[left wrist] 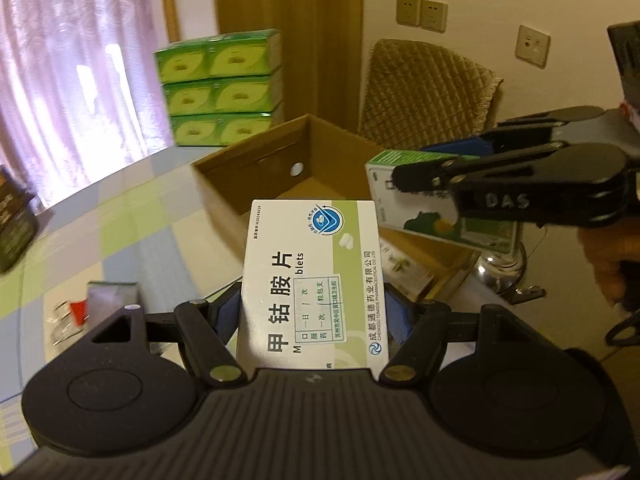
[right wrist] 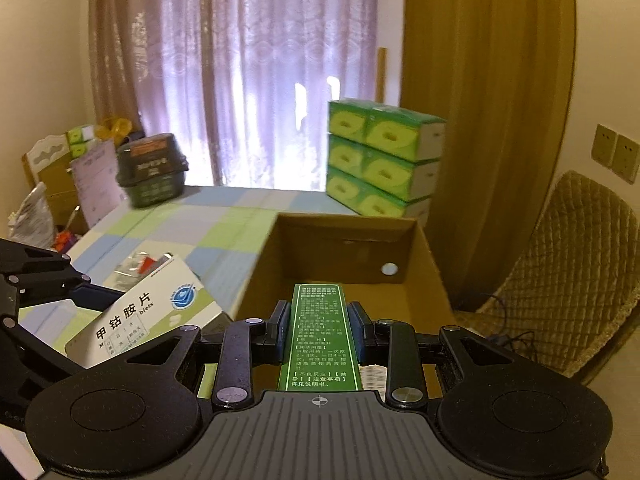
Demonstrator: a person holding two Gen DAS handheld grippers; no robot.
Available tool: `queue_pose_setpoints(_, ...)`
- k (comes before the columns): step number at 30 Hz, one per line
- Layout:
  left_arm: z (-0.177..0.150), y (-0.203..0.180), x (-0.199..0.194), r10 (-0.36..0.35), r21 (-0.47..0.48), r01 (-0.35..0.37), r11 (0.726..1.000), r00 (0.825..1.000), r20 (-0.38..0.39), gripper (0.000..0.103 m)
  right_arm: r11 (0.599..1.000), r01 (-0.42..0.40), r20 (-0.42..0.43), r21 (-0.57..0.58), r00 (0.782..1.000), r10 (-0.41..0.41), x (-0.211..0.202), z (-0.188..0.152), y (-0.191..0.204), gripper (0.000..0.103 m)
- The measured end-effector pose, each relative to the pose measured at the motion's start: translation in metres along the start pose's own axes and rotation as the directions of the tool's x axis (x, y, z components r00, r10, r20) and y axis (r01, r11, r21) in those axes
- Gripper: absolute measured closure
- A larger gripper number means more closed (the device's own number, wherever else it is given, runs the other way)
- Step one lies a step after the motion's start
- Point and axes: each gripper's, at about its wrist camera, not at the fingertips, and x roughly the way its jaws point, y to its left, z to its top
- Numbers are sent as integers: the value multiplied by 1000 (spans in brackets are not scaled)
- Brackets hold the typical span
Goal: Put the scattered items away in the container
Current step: 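Lower the white medicine box and green box into the cardboard box, opening both tools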
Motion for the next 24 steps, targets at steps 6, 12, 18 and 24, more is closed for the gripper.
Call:
queue_pose_setpoints(6, 23, -12, 33, -22, 7, 22, 1000, 1000, -15, 36, 999, 9, -19, 41, 1000, -9, 14, -6, -30, 70)
queue_pose_setpoints(12, 37, -13, 62, -31, 3, 31, 1000, 999, -24, 36, 996, 17, -31, 87, 999, -14, 22, -12, -52, 70)
queue_pose_setpoints(18, 42, -9, 75, -41, -26, 41, 999, 999, 8, 29, 994, 18, -39, 103, 999, -14, 32, -15, -63, 70)
queue_pose_setpoints(24, 33, -6, 67, 0, 7, 0, 1000, 1000, 16, 29, 994, 17, -45, 106, 999, -12, 36, -18, -65, 70)
